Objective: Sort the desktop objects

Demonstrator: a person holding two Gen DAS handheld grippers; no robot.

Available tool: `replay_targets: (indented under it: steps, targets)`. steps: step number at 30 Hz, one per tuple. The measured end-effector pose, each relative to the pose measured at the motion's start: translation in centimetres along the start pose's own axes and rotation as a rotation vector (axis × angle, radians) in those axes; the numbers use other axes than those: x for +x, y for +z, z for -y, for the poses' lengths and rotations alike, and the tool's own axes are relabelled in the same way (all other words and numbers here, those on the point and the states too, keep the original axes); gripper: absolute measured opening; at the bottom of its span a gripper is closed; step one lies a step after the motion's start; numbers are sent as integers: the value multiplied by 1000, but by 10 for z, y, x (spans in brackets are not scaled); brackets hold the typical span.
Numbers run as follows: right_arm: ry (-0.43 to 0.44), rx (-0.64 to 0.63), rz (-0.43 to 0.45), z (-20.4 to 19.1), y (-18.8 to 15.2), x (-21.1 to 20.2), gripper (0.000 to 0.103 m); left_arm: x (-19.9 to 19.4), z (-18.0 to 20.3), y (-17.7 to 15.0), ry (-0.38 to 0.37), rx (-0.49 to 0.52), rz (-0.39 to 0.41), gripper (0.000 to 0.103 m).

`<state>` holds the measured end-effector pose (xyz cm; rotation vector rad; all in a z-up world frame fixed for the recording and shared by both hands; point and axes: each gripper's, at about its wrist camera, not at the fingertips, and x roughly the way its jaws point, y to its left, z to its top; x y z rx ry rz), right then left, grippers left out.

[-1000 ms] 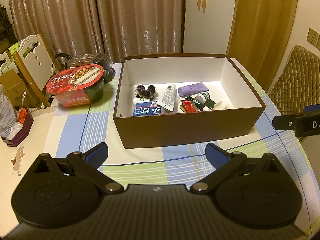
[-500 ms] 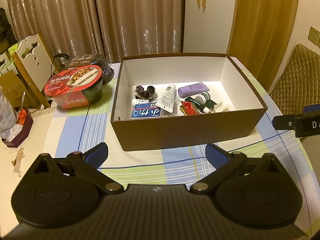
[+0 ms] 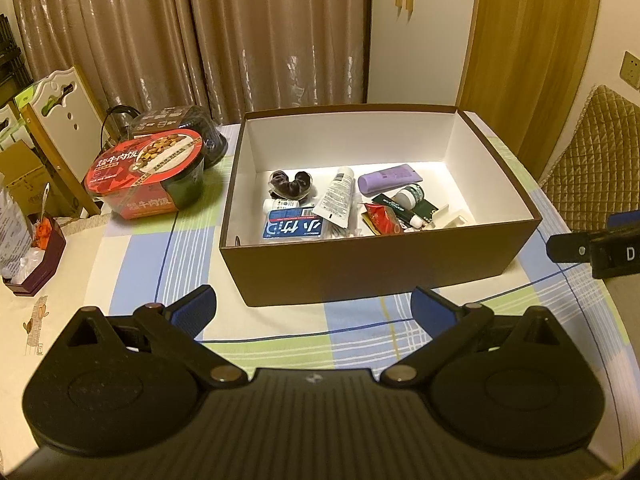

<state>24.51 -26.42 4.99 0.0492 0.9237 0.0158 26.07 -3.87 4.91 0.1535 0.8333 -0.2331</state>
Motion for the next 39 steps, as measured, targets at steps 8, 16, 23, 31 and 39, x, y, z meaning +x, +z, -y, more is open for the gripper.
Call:
replay_targets:
  steps: [8,16,23,31,39]
  targets:
    - [-4,9,-3,4,2,4,102,5,2,2,-3,0,-6,102]
    - [-4,13,-10,8,3,8,102,10,4,4,-4,2,-13,102]
    - [-5,18,-14,10,4,11,102,13,5,5,-5,5,-17,102]
    - [-5,24,-20,14,5,16,102,17,7,8,-6,6,-18,102]
    - [-8,29,-21,16,5,18,102,19,9,9,-6,7,-22,102]
